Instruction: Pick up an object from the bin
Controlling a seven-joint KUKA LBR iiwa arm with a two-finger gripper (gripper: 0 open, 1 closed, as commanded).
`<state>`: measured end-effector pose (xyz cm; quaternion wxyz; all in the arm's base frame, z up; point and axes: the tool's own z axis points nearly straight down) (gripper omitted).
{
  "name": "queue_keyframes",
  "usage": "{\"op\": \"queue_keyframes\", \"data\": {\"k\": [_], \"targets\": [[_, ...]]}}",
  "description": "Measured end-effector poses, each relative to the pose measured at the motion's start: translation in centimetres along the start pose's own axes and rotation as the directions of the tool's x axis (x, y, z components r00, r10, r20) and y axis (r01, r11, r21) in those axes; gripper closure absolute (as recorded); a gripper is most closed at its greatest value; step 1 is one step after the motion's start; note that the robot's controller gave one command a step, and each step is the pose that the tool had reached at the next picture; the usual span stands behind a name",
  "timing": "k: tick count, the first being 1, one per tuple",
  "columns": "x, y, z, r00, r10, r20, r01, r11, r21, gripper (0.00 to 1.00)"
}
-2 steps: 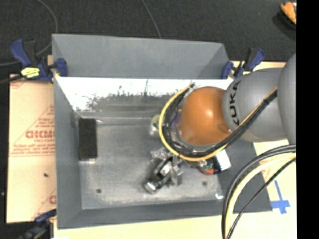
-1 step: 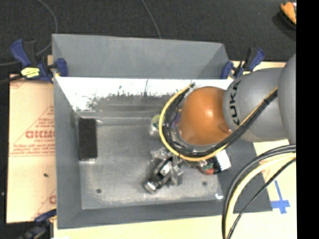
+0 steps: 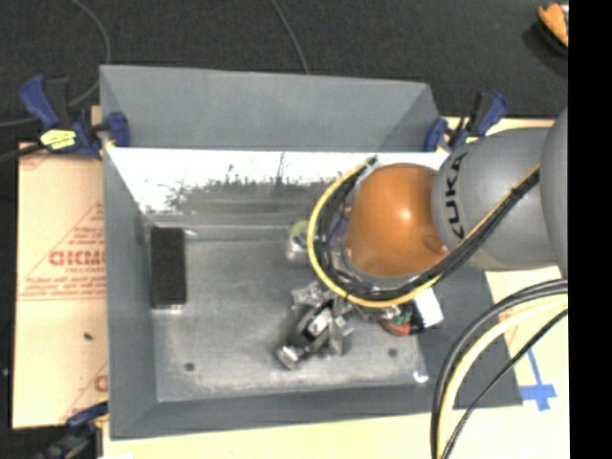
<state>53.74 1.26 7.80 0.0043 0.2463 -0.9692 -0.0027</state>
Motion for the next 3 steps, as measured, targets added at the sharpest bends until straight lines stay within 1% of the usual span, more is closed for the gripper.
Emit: {"op": "queue_keyframes", "data": {"k": [1,3], "targets": [[0.1,0.0,-1.7,1.0,0.001,-0.005,-0.001,1.0,-0.002,1.0],[0.1,0.0,-5.4,1.0,0.003,-0.002,-0.003,1.0,0.0,1.0]]}}
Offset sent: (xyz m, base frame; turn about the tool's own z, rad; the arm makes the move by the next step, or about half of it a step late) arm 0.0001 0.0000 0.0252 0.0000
